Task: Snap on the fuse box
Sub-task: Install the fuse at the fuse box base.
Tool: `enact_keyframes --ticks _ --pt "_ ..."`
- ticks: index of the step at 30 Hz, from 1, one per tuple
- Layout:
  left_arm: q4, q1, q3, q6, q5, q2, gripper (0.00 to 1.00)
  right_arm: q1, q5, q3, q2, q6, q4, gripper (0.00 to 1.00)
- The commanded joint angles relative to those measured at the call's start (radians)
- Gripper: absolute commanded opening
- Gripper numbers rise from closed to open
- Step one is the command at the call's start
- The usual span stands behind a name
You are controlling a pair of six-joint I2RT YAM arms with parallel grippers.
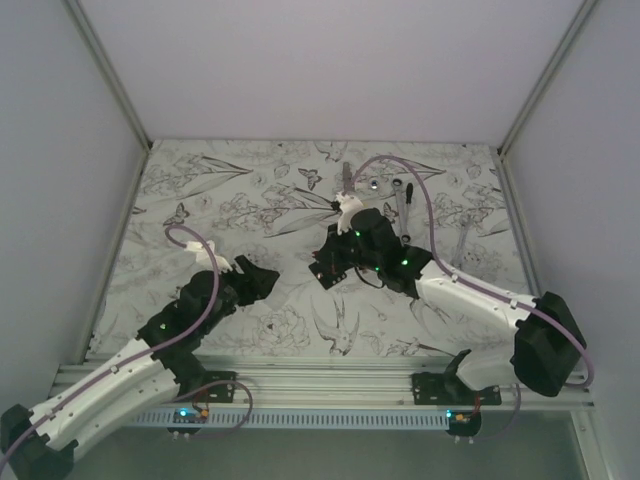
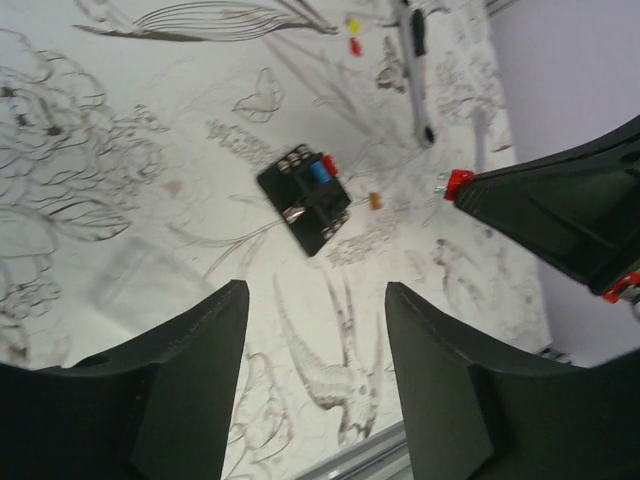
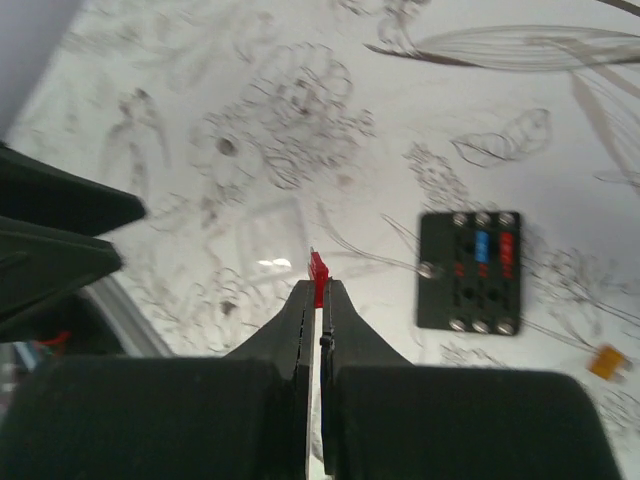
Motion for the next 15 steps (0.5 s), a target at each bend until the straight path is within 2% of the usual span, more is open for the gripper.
enact_keyframes --ticks 1,5,8,15 --pt "-0.218 0.005 0.066 0.115 -0.031 0.015 0.64 -0.003 0.133 0.097 0.046 -0.167 -0.320 0.00" --pt "-0.254 0.015 0.078 0.126 -0.030 0.064 0.76 0.003 0.212 0.170 0.116 -0.200 -0.428 0.00" --pt "-0.269 0.029 0.091 0.120 -0.016 0.121 0.78 0.020 0.276 0.233 0.191 -0.217 -0.489 0.00" --pt "-0.289 0.102 0.102 0.092 0.054 0.229 0.91 0.066 0.364 0.395 0.381 -0.241 -0.599 0.00"
